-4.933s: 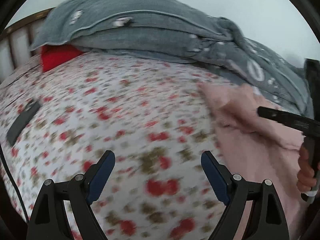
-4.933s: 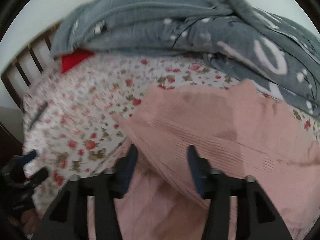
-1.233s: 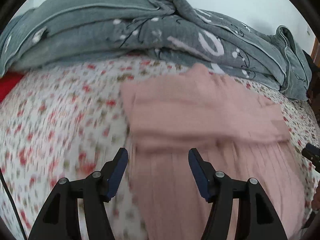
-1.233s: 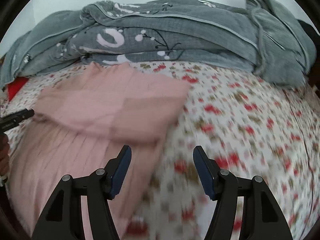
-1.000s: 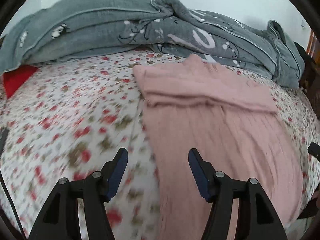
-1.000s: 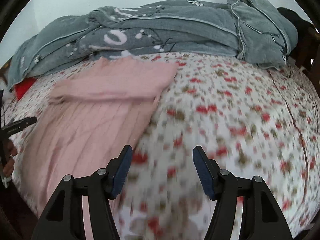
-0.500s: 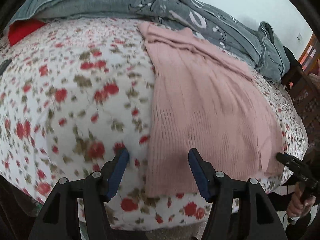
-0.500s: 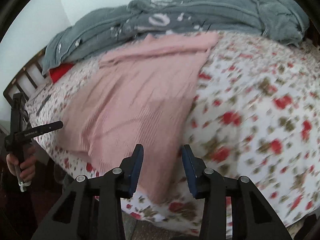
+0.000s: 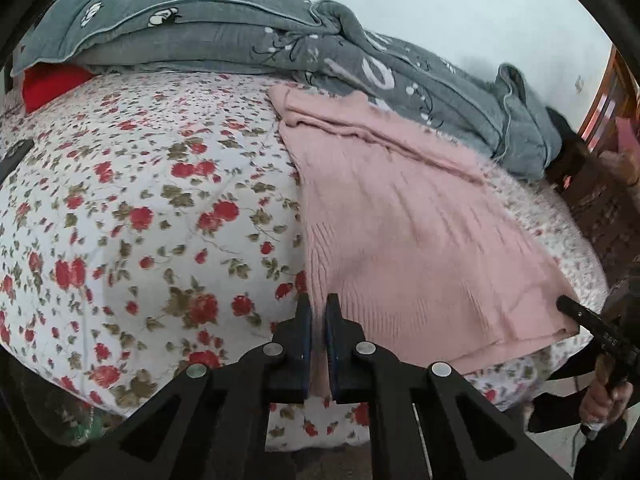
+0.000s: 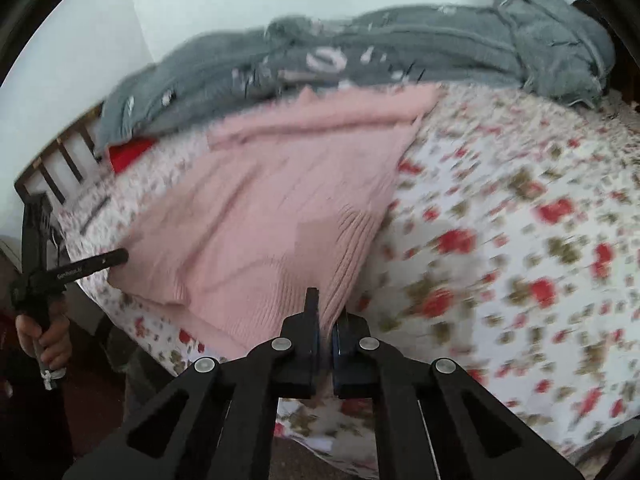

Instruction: Fold small clothes

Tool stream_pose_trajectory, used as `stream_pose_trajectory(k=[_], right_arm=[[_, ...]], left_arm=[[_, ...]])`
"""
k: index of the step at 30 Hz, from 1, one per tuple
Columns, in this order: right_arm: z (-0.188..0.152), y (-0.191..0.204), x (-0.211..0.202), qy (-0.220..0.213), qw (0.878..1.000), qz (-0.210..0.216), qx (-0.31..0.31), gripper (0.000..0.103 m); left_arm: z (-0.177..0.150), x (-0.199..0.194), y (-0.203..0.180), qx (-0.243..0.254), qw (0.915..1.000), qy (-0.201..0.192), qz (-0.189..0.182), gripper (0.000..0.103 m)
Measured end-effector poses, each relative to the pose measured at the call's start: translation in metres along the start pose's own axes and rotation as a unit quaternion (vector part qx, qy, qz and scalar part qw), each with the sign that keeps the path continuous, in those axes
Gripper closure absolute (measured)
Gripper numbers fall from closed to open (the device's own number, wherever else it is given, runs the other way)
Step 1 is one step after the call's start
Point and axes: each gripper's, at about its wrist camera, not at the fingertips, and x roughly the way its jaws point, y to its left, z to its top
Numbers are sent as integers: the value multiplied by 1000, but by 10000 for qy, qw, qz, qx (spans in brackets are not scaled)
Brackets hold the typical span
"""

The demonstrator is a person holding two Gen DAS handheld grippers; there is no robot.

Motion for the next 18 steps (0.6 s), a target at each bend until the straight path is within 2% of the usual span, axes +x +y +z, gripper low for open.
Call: stream_pose_trajectory(k=[3, 5, 8, 13, 14, 16, 18], right_arm=[[-3, -20, 4, 198, 9992, 186, 307, 99], [-13, -24, 17, 398, 9987, 86, 316, 99], [-26, -19, 28, 479, 9985, -26, 247, 99], [-26, -16, 32, 633, 9977, 31, 235, 96], [-25, -16, 30, 648, 9977, 22, 215, 94], [-22, -14, 28, 607, 9979, -21, 234, 90], [-22, -16, 20, 495, 9984, 41, 287, 78]], left_arm=[[-8, 11, 10, -165, 9996, 249, -7, 96], [-14, 20, 14, -249, 9990, 358, 29, 96], [-24, 26, 16, -304, 9985, 449, 35, 96], [-20, 26, 3, 102, 9983, 542, 207, 92], [-19, 25, 2, 184, 9981, 540, 252, 83], [-19, 24, 1, 243, 9982, 441, 326, 56], [-18, 24, 4, 147, 9991, 367, 158, 54]])
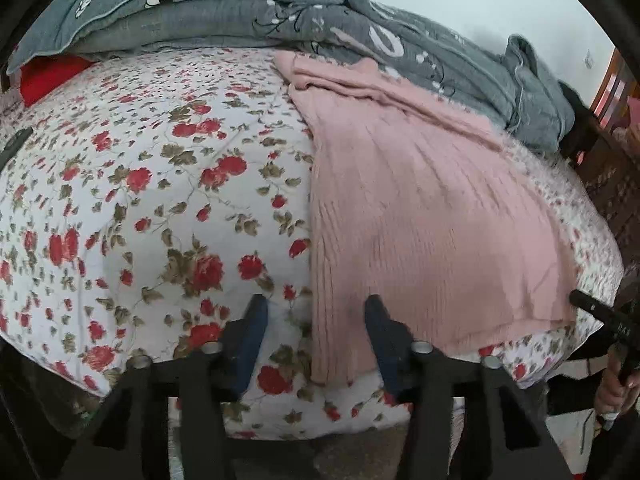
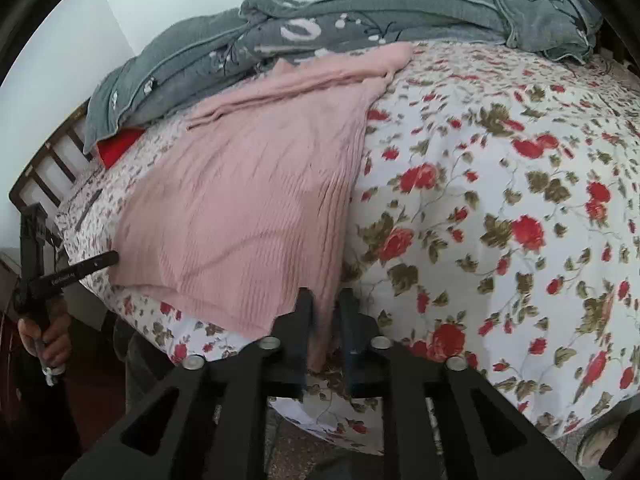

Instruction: Fold small clothes

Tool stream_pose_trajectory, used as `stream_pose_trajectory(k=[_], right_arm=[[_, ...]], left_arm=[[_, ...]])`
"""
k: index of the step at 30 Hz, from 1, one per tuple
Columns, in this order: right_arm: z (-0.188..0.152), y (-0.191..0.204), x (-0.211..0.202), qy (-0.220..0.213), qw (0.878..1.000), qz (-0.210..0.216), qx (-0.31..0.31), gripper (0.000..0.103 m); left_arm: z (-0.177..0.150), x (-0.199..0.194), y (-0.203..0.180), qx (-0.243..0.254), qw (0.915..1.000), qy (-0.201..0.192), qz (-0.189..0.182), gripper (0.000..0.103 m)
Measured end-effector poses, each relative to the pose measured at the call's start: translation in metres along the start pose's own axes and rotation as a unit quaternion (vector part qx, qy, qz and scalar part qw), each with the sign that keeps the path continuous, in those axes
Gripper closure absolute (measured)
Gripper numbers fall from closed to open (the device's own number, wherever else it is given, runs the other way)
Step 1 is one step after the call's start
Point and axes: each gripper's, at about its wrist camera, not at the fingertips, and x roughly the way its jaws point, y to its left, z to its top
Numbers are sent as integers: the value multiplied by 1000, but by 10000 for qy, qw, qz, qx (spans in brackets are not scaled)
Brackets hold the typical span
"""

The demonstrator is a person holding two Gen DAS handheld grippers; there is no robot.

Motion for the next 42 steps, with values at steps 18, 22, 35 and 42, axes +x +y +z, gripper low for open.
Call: stream_pose_trajectory(k=[18, 22, 35, 42], right_arm=[[-11, 4, 29, 71, 9992, -373, 84, 94], [-11, 10, 27, 92, 9994, -328, -31, 97], [3, 10, -22, -336, 9991, 94, 226, 98], [28, 21, -48, -554, 9983, 82, 139, 98]], left_arm=[[-15, 14, -4, -351, 9994, -21, -67, 93], [-15, 10, -5, -296, 9994, -50, -172, 96], [0, -26, 5, -533, 9975, -177, -423, 96], [25, -48, -10, -333, 9983, -346, -315, 96]])
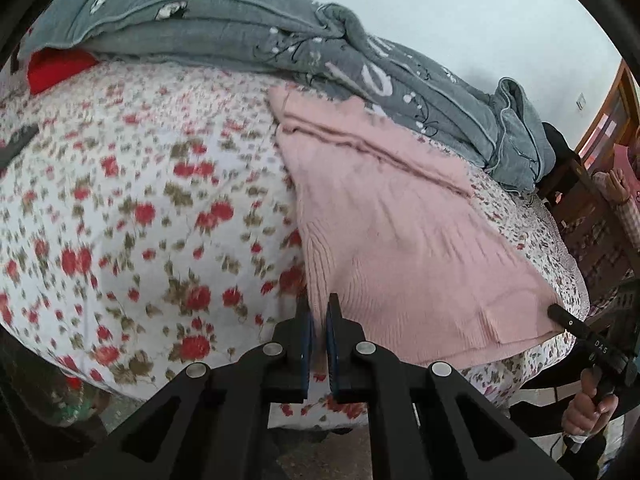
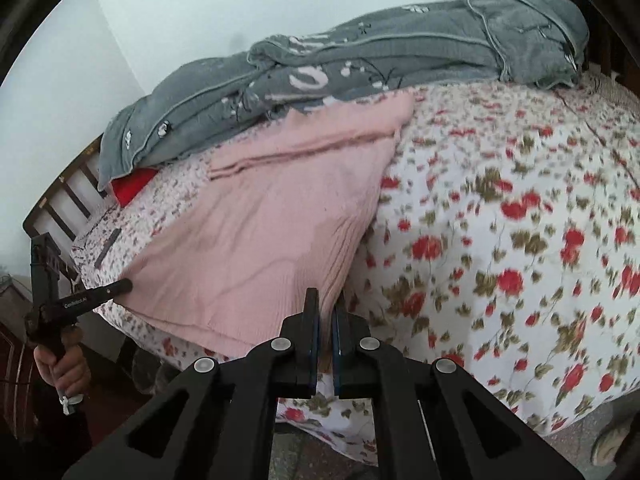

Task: Fold small clothes
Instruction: 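Hold the sweater edge with both tools and fold it toward the collar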

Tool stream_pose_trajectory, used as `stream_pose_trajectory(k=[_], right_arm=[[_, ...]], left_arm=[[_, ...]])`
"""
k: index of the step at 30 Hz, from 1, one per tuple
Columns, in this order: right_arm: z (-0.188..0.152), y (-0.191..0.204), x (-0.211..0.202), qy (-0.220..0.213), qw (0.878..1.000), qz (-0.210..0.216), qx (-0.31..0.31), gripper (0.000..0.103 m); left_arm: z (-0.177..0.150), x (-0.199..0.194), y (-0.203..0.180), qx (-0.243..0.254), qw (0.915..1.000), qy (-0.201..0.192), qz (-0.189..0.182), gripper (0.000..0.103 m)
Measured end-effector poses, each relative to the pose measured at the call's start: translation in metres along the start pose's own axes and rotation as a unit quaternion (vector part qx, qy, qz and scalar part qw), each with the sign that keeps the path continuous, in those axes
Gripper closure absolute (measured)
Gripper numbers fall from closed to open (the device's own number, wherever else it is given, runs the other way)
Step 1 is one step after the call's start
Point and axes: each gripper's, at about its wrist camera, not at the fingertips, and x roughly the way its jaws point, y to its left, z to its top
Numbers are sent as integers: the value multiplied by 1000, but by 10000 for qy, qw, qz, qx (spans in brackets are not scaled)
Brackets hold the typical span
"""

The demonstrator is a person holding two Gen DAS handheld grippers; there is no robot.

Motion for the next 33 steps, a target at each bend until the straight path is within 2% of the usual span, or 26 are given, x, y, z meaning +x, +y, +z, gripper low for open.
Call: stream_pose_trajectory(k=[15, 23, 27, 33], right_arm=[[32, 5, -18, -244, 9997, -5, 16, 98], [47, 3, -22, -400, 9992, 62, 71, 98], [71, -1, -20, -504, 9986, 123, 102, 98], [118, -7, -4, -672, 9977, 77, 41, 98]], left_arm=[[35, -26, -32, 118, 9992, -299, 235, 96], [51, -35, -28, -37, 9988, -479, 134, 96], [71, -32, -29, -85, 9980, -612, 100, 96], [119, -15, -29, -219, 9963, -832, 61, 96]])
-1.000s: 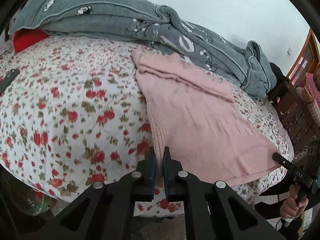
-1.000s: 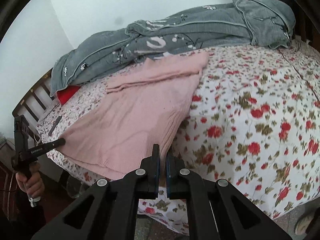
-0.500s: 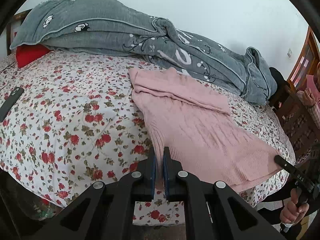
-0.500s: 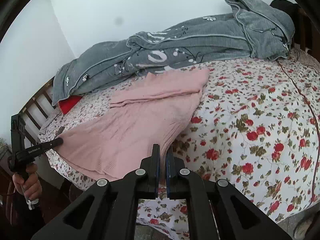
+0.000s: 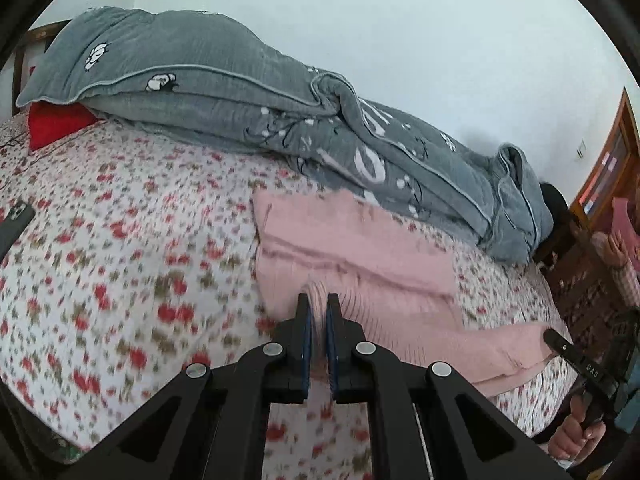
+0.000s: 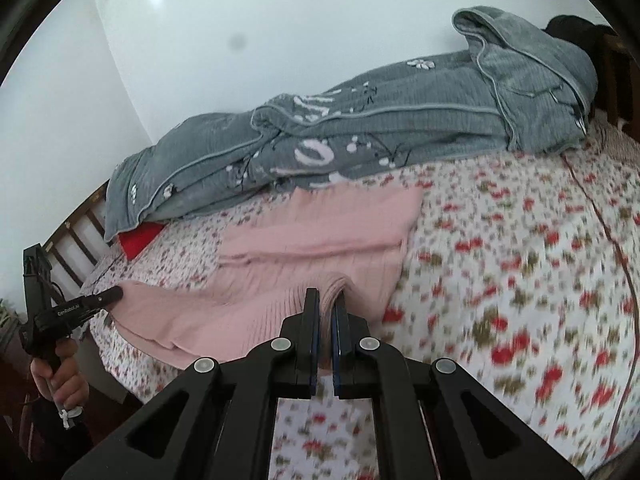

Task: Fold small clothes
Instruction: 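Hold the sweater edge with both tools and fold it toward the collar, then open both tools to release the folded sweater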

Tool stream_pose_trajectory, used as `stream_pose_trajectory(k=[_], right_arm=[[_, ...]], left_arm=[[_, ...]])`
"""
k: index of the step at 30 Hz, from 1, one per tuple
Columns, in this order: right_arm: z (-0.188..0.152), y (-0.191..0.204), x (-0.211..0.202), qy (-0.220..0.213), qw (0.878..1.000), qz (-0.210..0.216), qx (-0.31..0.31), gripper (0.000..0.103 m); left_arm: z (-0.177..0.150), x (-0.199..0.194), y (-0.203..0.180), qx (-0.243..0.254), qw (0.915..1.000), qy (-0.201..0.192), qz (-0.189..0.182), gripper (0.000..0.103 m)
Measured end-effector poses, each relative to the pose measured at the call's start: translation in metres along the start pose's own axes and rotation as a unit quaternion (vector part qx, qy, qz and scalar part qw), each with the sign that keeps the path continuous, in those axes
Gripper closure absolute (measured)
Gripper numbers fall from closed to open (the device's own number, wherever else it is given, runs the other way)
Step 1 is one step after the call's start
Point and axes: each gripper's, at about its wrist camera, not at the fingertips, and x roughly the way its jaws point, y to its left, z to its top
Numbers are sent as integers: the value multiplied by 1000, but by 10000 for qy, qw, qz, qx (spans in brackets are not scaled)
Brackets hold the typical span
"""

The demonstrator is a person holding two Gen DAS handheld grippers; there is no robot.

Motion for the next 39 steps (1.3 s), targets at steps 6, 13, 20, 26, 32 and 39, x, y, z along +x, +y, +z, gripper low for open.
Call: stream_pose_trajectory(k=[6, 13, 20, 26, 32, 39], right_arm=[[44, -11, 46, -5, 10000, -43, 85, 98], [88, -27, 111, 159, 9996, -44, 239, 98], [107, -43, 176, 461, 9984, -183, 278, 98], [120, -64, 239, 859, 9947, -319, 467, 97], [128, -78, 294, 1274, 9889, -560, 517, 96], [136, -78, 268, 689, 9932, -908, 220, 60]], left_arm=[[44, 50, -2, 39, 9999, 12, 93, 96], [83, 114, -2, -45, 9996, 174, 237, 96], [106, 188, 3, -159, 9980, 493, 359, 95], [117, 252, 17, -376, 9943, 922, 384, 93], [123, 284, 25, -435, 9918, 1149, 360, 70], [128, 275, 28, -275, 9941, 978, 393, 56]])
